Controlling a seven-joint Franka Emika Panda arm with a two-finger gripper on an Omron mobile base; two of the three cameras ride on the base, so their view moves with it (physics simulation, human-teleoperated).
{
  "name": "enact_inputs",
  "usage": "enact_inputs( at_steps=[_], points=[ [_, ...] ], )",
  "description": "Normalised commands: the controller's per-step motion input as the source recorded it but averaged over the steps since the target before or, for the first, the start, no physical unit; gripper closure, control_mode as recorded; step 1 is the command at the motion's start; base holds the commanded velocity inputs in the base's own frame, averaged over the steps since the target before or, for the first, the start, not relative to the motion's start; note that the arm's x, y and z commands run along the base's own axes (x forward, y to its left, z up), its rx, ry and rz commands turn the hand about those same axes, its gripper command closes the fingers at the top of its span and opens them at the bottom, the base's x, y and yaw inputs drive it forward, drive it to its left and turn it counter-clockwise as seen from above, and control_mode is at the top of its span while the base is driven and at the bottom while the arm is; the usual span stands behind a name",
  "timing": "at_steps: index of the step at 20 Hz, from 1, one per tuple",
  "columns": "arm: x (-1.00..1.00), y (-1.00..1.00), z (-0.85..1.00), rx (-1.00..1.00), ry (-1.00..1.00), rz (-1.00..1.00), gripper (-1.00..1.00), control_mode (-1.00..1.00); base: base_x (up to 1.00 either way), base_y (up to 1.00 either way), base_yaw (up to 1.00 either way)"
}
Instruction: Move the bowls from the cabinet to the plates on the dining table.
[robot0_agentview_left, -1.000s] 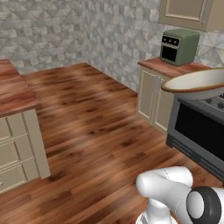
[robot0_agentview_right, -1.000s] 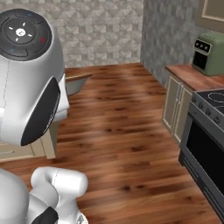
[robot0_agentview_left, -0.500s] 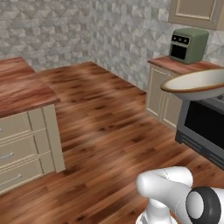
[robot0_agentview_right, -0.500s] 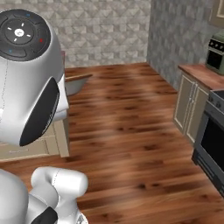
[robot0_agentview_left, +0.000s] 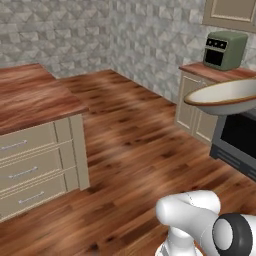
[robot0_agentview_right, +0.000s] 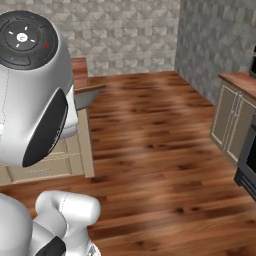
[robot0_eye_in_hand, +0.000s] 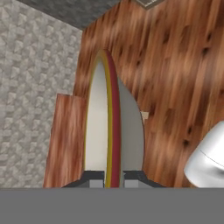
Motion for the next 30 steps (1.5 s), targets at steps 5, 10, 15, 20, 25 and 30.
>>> enact_inputs(
  at_steps=[5,10,15,20,25,30],
  points=[
    [0.00,0.00,0.00,0.00,0.00,0.00,1.00,1.00,-0.07,0.62,0.01],
    [0.00,0.00,0.00,0.00,0.00,0.00,1.00,1.00,-0.07,0.62,0.01],
    [0.00,0.00,0.00,0.00,0.00,0.00,1.00,1.00,-0.02,0.62,0.01],
    [0.00,0.00,0.00,0.00,0.00,0.00,1.00,1.00,0.04,0.62,0.00],
    [0.00,0.00,0.00,0.00,0.00,0.00,1.00,1.00,0.32,0.48,-0.01],
    [0.00,0.00,0.00,0.00,0.00,0.00,1.00,1.00,0.38,0.41,-0.02]
  ],
)
